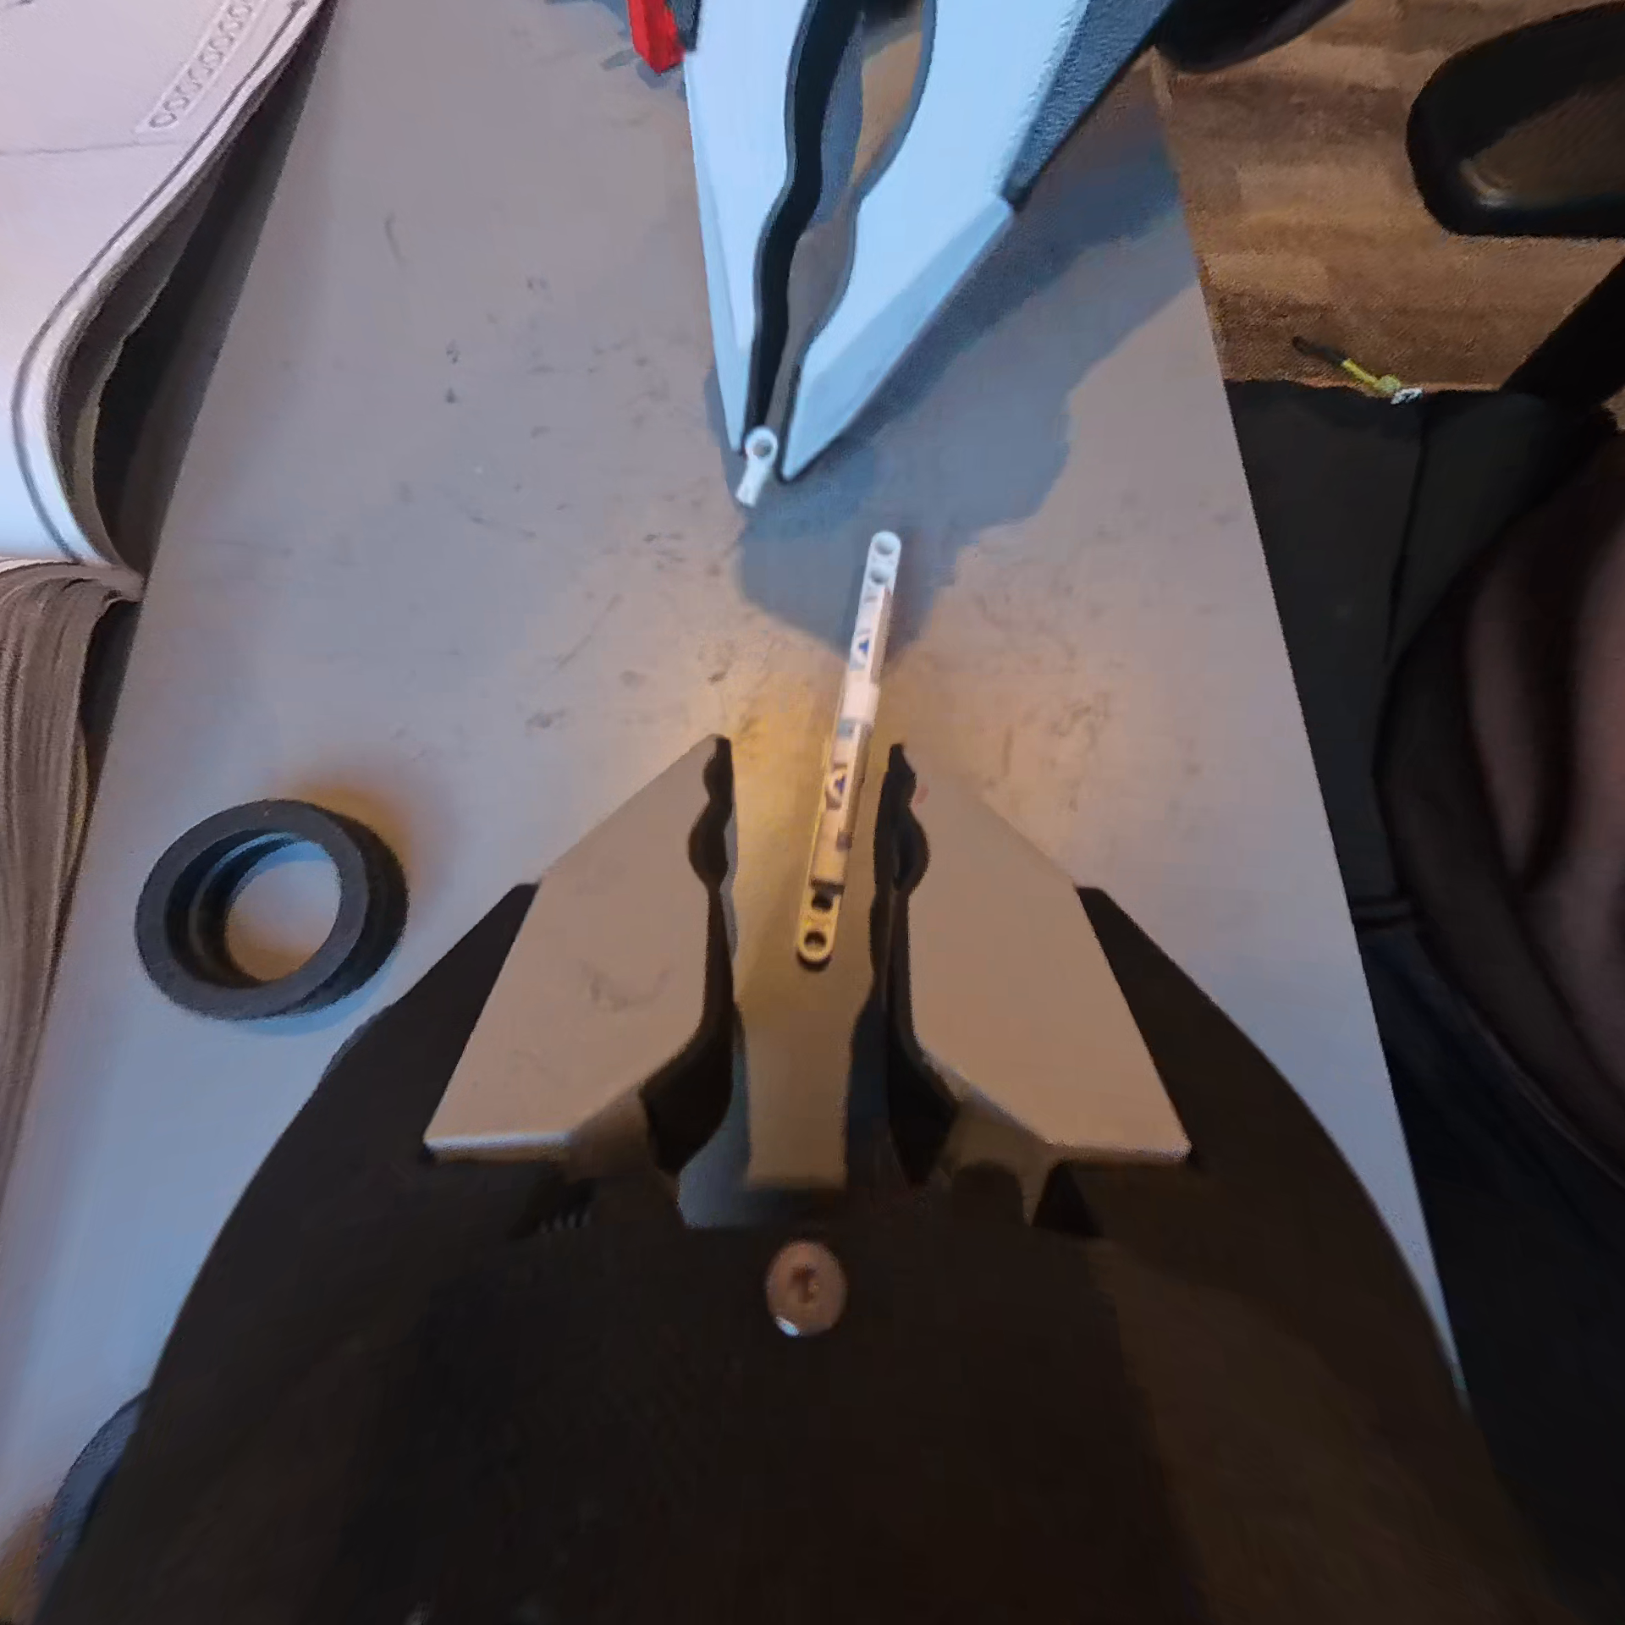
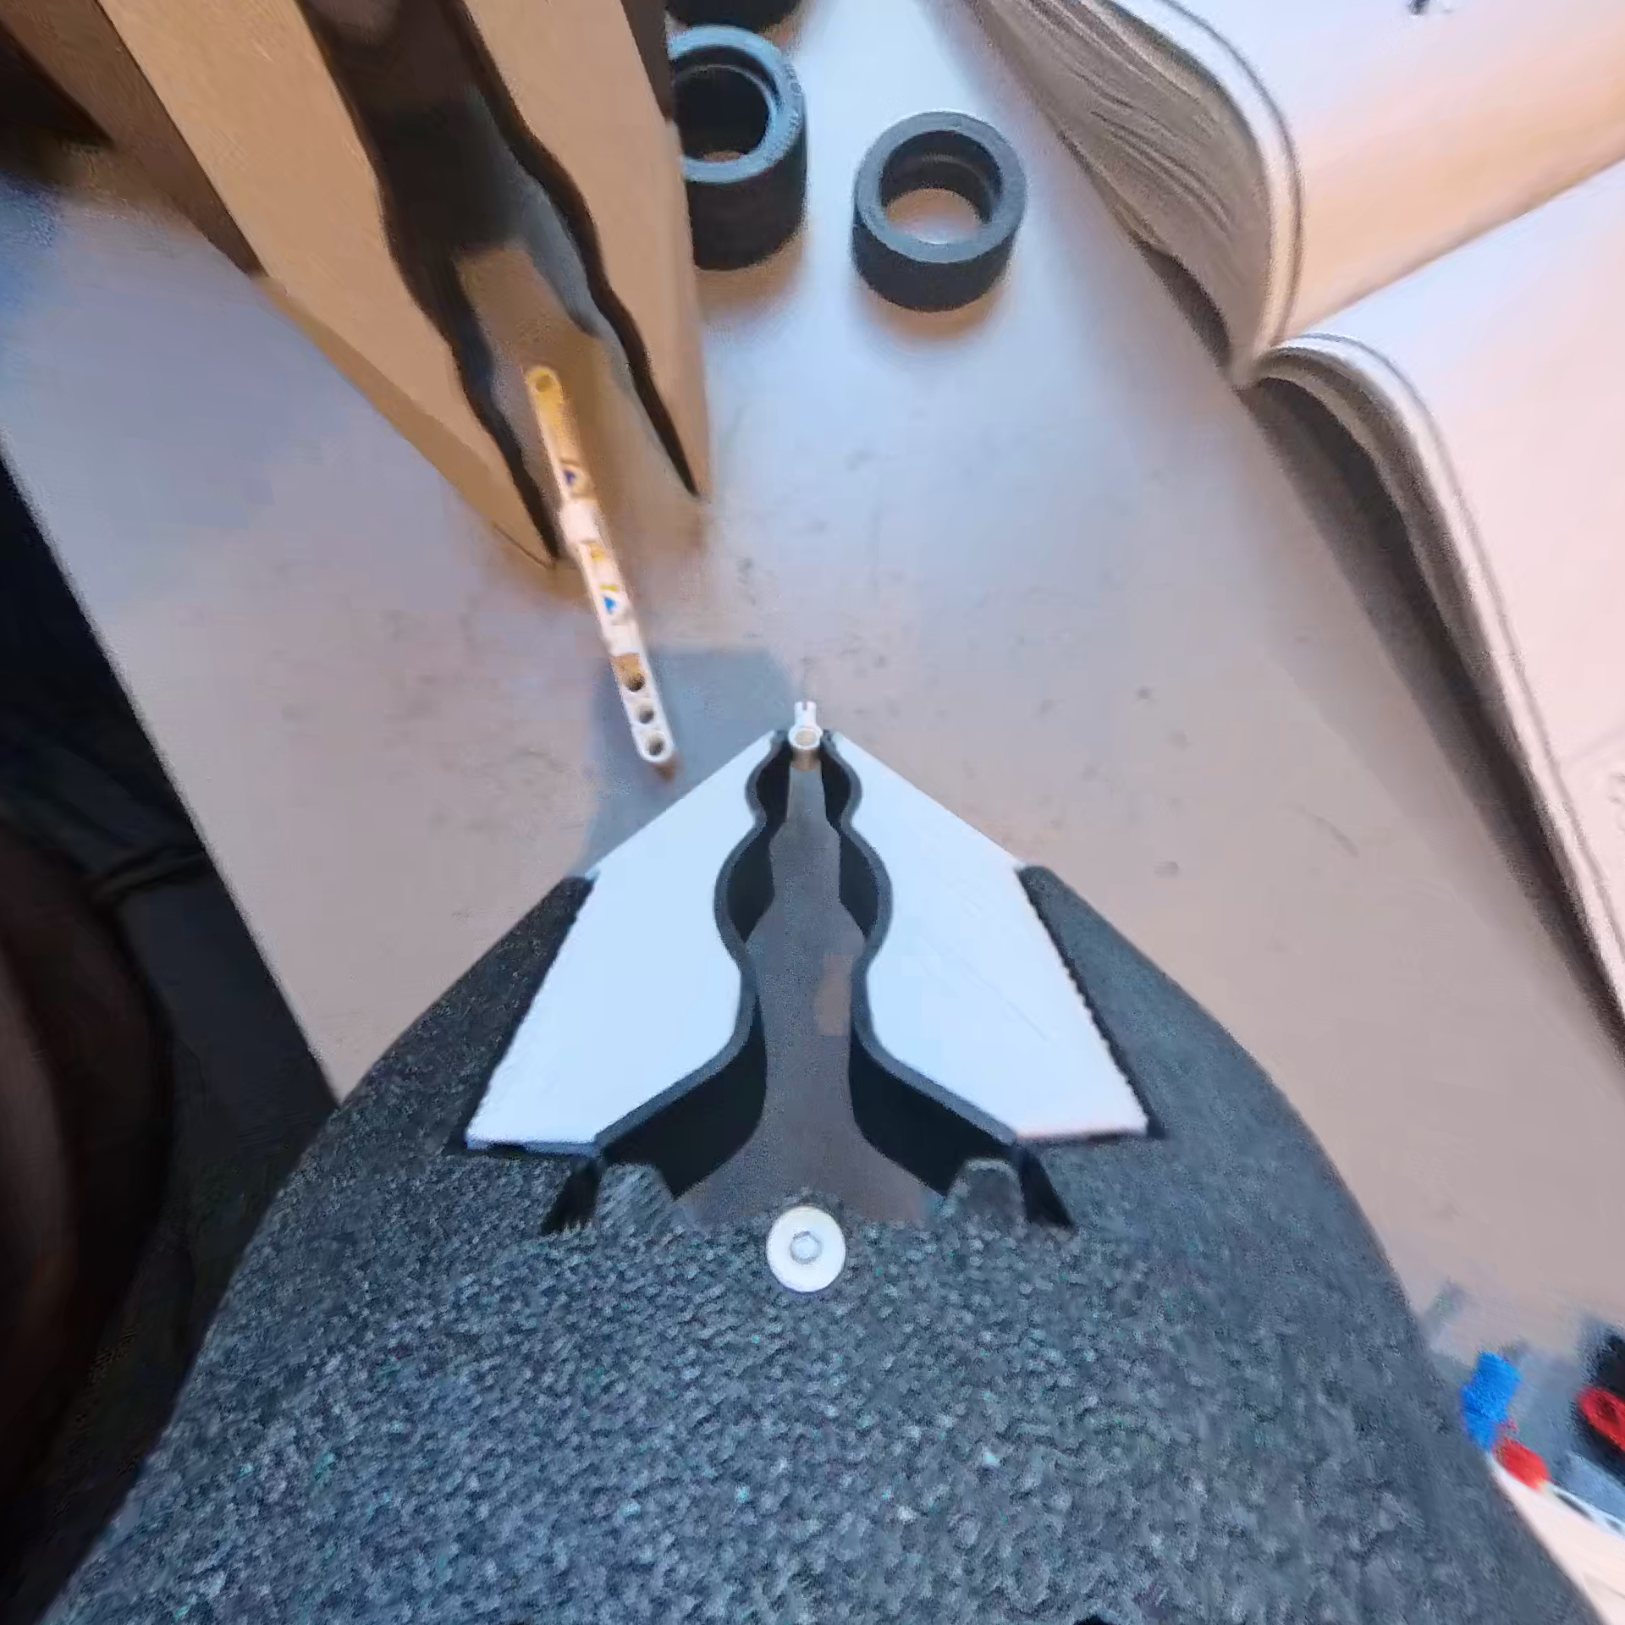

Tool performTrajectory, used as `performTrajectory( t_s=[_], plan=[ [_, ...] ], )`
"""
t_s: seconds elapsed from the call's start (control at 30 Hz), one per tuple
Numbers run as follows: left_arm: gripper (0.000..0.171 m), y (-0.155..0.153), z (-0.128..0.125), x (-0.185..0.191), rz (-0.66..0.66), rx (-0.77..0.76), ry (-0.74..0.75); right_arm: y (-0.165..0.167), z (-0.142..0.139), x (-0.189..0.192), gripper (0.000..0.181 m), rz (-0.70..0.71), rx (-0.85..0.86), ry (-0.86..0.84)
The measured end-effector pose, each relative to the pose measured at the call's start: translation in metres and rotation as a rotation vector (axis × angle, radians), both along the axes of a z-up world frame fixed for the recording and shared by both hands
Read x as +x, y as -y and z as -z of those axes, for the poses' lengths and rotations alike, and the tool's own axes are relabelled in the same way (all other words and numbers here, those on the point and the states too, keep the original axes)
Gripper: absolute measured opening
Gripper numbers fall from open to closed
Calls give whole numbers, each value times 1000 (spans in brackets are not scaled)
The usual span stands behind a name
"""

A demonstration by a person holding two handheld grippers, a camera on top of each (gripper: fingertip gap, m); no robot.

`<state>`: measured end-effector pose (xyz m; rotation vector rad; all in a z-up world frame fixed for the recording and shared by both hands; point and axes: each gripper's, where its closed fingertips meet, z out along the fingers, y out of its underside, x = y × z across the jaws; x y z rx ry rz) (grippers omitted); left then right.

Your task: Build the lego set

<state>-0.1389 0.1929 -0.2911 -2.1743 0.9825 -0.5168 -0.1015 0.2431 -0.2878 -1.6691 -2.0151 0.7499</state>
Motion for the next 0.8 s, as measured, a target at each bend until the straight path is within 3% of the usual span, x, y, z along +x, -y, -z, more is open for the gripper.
performTrajectory(
  t_s=[0.1, 0.2, 0.3, 0.4, 0.47, 0.57, 0.7, 0.8],
  plan=[
    [31, 11, -6, -4, 48, -9, 34, -9, 9, 2, 8, -6, 72, -42],
    [17, 8, -1, -9, 30, -21, 18, -4, 10, 0, 11, -30, 42, -96],
    [11, 10, 4, -1, 51, -41, 30, -5, 7, 1, 34, -38, 76, -114],
    [9, 9, 4, 1, 52, -41, 29, 8, -9, -1, 39, -96, 67, -188],
    [14, 8, 3, 2, 48, -36, 28, 28, -18, -8, 30, -160, 36, -237],
    [19, 6, 0, 9, 51, -26, 51, 45, -9, -21, 23, -218, 37, -197],
    [5, 3, 3, 15, 45, -36, 35, 50, 0, -27, 7, -243, 18, -158],
    [4, -3, 4, 12, 11, 6, -6, 46, -1, -29, 7, -146, -207, -110]
  ],
)
